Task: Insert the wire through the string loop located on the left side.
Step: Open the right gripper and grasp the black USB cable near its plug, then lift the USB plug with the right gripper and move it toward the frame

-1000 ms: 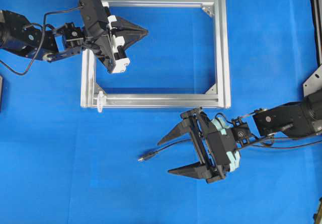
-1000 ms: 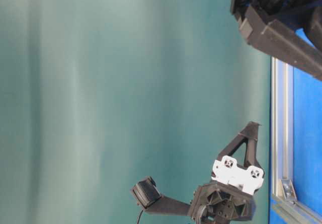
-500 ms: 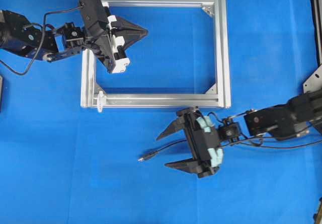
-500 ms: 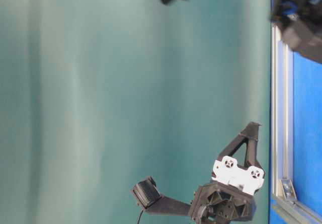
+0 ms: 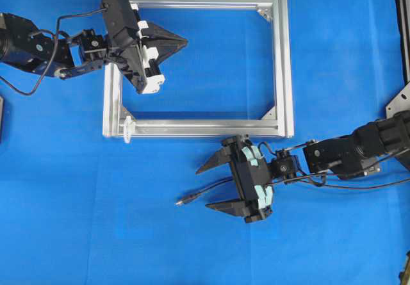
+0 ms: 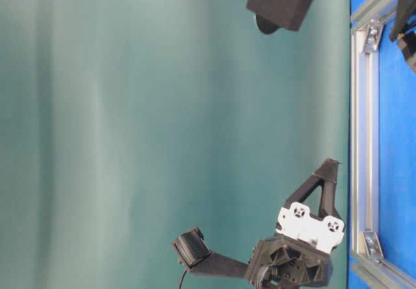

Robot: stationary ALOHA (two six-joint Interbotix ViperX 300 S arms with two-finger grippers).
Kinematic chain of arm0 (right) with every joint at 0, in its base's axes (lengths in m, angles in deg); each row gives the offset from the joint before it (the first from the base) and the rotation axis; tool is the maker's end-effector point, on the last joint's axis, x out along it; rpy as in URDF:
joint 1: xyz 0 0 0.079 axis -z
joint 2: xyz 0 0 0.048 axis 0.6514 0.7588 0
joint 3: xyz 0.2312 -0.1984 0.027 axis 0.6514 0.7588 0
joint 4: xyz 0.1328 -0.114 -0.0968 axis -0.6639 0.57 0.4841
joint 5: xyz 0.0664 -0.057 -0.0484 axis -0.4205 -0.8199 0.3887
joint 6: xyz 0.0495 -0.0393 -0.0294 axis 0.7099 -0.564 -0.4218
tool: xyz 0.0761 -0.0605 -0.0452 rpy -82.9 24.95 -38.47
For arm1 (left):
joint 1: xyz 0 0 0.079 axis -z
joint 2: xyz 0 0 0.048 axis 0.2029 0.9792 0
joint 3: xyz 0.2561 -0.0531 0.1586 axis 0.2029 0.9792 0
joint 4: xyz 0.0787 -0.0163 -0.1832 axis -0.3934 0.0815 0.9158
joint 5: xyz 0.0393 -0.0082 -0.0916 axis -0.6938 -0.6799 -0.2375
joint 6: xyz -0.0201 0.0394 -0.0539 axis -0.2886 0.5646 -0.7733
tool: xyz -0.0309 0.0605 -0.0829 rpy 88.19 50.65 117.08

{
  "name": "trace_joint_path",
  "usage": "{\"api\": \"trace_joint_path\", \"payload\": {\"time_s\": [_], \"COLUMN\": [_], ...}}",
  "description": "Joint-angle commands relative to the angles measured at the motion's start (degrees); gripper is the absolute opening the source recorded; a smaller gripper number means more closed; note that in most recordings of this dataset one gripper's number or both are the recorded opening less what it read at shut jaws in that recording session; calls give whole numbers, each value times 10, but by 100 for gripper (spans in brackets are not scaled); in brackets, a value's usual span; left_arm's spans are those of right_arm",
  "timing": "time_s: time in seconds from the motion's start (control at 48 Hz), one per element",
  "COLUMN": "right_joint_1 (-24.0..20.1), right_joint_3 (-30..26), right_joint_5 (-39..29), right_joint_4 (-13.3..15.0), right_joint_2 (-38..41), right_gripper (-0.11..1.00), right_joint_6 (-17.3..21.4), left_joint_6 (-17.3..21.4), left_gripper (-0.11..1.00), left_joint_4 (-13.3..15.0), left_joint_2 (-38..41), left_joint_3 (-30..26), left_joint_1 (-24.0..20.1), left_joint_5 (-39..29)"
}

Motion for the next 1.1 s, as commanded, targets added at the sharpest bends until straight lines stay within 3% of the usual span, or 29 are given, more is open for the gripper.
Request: {"api": "trace_joint_path", "payload": {"time_s": [0.0, 0.083, 0.25, 0.375, 0.771, 1.083], "right_joint_1": [-1, -1, 2, 2, 2, 2], "right_joint_3": [-5, -5, -4, -4, -4, -1], "right_joint_5": [6, 6, 6, 8, 4, -39], "right_joint_4": [-2, -2, -1, 0, 0, 0], "right_joint_2": [-11, -11, -11, -11, -22, -100], "right_gripper": [81, 71, 23, 1, -1, -1], "right_joint_6": [1, -1, -3, -3, 1, 1], "left_joint_6": [0, 0, 0, 1, 0, 0], "left_gripper": [0, 0, 0, 0, 0, 0], "left_joint_4": [-2, -2, -2, -2, -2, -3], "left_joint_2": [-17, -17, -17, -17, -18, -19], "left_joint_3": [-4, -4, -4, -4, -2, 2], "left_joint_1": [-1, -1, 0, -1, -1, -1], "left_joint_5": [3, 3, 3, 3, 2, 2]}}
